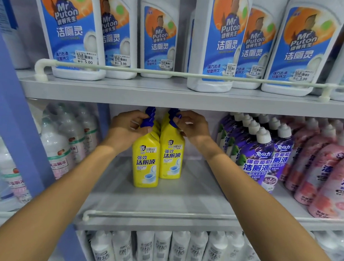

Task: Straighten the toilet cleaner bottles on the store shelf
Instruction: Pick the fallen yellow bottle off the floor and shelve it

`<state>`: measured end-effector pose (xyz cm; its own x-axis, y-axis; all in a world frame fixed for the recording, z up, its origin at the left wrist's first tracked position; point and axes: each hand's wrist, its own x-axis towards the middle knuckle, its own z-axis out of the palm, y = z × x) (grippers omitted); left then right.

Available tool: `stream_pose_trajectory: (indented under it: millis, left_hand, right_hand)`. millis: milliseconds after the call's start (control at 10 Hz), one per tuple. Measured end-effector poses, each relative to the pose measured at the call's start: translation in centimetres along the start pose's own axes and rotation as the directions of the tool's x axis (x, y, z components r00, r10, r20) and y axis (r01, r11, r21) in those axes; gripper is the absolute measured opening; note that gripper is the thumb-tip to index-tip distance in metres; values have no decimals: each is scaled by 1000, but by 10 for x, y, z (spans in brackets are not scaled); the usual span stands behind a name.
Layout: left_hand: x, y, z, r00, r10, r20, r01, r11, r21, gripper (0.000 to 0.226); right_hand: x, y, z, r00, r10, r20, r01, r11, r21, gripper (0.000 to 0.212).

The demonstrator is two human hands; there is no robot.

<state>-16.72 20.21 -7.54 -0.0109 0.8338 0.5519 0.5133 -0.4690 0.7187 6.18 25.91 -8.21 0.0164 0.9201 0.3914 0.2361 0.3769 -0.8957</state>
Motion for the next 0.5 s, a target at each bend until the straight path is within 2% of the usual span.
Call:
stream_pose_trajectory:
  millis: [100,300,400,500]
  left_hand:
    - [-5,2,2,1000,24,-8,-24,1000,15,36]
    - [-11,13,1,999,-38,-18,38,999,6,49]
    - [-10,18,1,998,-60,-11,61,998,24,47]
    - [-20,28,4,995,-81,-51,86,992,95,46]
  right_hand:
    - [-1,-3,-2,1000,1,24,0,1000,-28,16]
    - [-14,-11,-17,987,79,142,-76,997,-26,26]
    - [-21,-15,-28,984,102,147,-92,993,-74,31]
    - [-42,-17,-49,979,58,197,-15,977,-213,42]
